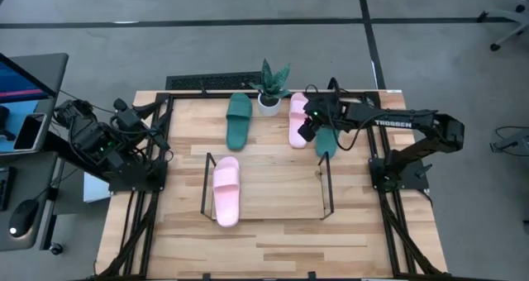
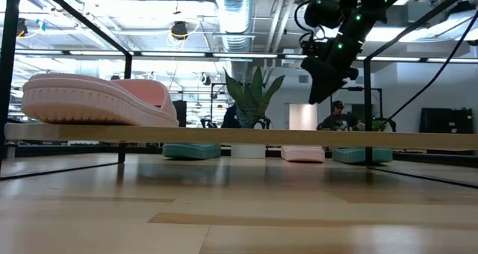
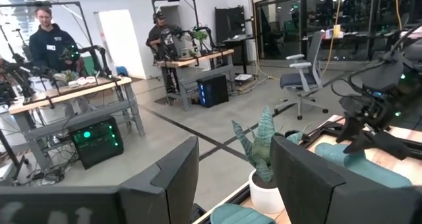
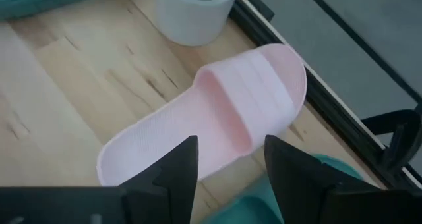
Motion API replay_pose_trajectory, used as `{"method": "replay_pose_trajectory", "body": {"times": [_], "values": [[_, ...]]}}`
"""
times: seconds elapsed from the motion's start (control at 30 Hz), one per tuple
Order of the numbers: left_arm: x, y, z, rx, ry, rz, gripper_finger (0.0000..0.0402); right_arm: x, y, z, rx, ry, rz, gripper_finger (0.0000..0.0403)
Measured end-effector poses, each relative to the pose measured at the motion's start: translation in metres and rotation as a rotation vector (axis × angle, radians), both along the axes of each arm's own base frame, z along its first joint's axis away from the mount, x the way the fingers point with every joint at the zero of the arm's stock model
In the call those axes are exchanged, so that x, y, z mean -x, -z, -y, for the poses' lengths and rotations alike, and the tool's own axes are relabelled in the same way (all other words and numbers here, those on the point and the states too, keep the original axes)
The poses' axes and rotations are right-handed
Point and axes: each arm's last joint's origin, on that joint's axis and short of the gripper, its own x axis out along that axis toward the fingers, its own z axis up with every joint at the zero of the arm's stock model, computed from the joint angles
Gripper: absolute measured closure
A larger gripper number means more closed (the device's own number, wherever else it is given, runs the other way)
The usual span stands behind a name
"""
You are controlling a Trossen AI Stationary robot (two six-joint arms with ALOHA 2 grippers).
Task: Pick and place slides into the shelf
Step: Put the pink slide on the shelf
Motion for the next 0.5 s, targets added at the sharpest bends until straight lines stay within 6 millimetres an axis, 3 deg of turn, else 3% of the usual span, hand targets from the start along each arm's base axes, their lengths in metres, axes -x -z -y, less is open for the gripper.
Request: {"method": "replay_pose_trajectory", "body": {"times": [0.5], "values": [[0.000, 0.000, 0.000, -0.007, 0.000, -0.010, 0.0226, 0.008, 0.032, -0.001, -0.036, 0.026, 0.050, 0.0235]]}}
